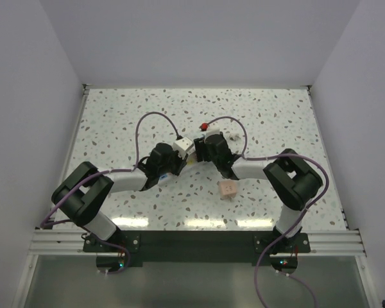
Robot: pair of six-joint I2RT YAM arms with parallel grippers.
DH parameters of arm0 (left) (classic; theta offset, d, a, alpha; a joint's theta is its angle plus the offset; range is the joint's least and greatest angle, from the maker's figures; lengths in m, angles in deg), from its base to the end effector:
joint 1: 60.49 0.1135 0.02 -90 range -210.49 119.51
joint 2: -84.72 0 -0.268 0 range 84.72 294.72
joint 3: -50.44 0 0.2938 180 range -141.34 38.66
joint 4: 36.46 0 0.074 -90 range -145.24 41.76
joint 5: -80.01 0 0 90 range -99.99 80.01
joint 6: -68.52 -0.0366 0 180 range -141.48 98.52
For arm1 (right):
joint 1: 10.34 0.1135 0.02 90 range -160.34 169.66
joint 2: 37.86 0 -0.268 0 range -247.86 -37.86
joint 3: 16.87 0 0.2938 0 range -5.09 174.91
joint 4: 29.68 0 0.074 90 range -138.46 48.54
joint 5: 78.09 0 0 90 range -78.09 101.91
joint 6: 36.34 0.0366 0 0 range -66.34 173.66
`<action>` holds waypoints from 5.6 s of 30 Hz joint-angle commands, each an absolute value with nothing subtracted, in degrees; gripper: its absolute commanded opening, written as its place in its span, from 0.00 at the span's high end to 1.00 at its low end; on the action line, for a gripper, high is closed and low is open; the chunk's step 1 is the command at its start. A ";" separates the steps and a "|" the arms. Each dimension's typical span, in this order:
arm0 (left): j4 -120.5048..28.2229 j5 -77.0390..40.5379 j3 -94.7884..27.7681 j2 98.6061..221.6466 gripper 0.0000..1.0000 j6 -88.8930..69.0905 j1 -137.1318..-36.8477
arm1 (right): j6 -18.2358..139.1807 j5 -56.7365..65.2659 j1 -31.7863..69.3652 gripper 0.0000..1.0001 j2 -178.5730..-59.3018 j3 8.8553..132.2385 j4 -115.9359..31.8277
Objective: Insert the plug
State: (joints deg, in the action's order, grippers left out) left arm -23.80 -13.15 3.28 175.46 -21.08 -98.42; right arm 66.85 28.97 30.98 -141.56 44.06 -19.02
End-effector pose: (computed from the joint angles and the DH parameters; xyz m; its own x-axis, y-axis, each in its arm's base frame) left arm 0.2599 -0.2051 0.1221 -0.4098 0.3106 -0.8577 0.6482 0.7607 -0.0343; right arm 0.3011 0.2504 0.1164 -0.4901 -0.1404 -0.8603 -0.3418 0.9389 0.0414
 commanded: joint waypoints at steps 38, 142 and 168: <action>-26.98 -18.78 2.62 177.71 1.00 -17.70 -100.48 | 70.53 24.56 34.05 0.04 -134.63 35.61 -32.94; -28.38 -17.20 1.39 179.56 1.00 -17.26 -100.48 | 62.79 16.39 25.70 1.00 -129.44 35.52 -30.04; -27.24 -14.47 3.06 175.86 1.00 -15.33 -98.55 | 67.37 24.47 34.66 1.00 -138.40 29.63 -25.38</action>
